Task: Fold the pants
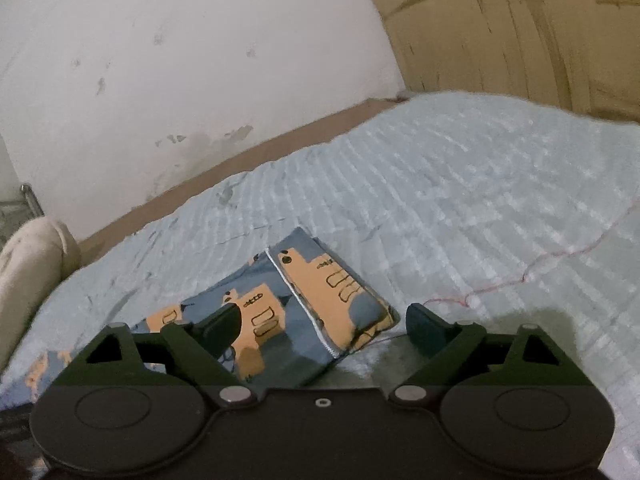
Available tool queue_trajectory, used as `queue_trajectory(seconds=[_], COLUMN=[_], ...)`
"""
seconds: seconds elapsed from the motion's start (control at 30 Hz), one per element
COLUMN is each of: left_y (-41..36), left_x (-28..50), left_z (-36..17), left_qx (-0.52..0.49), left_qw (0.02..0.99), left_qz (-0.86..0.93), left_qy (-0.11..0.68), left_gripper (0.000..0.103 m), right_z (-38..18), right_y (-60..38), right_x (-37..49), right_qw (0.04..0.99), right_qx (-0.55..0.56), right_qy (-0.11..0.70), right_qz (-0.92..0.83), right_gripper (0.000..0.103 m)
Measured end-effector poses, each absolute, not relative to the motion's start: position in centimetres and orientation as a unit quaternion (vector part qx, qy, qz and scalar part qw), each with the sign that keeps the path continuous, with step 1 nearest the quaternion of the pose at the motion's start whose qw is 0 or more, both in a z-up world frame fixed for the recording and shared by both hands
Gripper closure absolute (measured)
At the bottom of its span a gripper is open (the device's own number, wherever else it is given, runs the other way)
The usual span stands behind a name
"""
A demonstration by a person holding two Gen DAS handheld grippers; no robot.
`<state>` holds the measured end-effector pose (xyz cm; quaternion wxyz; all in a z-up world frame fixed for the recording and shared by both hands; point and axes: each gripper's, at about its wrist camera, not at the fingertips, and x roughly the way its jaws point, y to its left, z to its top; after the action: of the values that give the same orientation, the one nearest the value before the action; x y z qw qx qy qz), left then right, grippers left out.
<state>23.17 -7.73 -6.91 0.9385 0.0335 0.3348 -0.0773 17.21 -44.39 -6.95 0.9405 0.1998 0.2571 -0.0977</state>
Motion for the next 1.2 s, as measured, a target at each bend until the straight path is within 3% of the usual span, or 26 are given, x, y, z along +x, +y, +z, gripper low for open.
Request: queue_trajectory(seconds=[0.1, 0.3, 0.37, 0.53, 0.73, 0.9, 1.2], left_y=[-7.7, -7.7, -7.7, -7.6, -6.6, -5.4, -4.8], left_x=[23.1, 23.1, 23.1, 23.1, 23.8, 24.0, 23.4], left_z=[-6.9, -7.1, -7.1, -7.1, -5.4, -3.7, -2.6], left_qx=[0.033, 0.033, 0.033, 0.031, -0.005, -0.083, -0.195], left_qw=[0.939, 0.940, 0.941, 0.941, 0.927, 0.913, 0.889], left_qz=[-0.078, -0.078, -0.078, -0.078, -0.096, -0.135, -0.194], left_qy=[0.333, 0.330, 0.329, 0.328, 0.363, 0.377, 0.366], left_gripper=[0.000, 0.000, 0.000, 0.000, 0.001, 0.001, 0.001], right_z=[-6.9, -7.8, -7.9, -7.8, -7.4, -5.9, -1.6], right_y=[-44.2, -45.6, -46.0, -46.0, -46.2, -44.9, -37.9], right_x=[17.6, 17.9, 17.6, 17.5, 17.5, 18.0, 18.6], right_qw=[0.947, 0.936, 0.933, 0.928, 0.925, 0.939, 0.974], right_qx=[0.174, 0.223, 0.240, 0.249, 0.257, 0.219, 0.081], right_qy=[0.256, 0.264, 0.260, 0.262, 0.261, 0.249, 0.211], right_qz=[-0.090, -0.066, -0.066, -0.096, -0.104, -0.096, -0.018], right_gripper=[0.013, 0.019, 0.026, 0.056, 0.082, 0.087, 0.087])
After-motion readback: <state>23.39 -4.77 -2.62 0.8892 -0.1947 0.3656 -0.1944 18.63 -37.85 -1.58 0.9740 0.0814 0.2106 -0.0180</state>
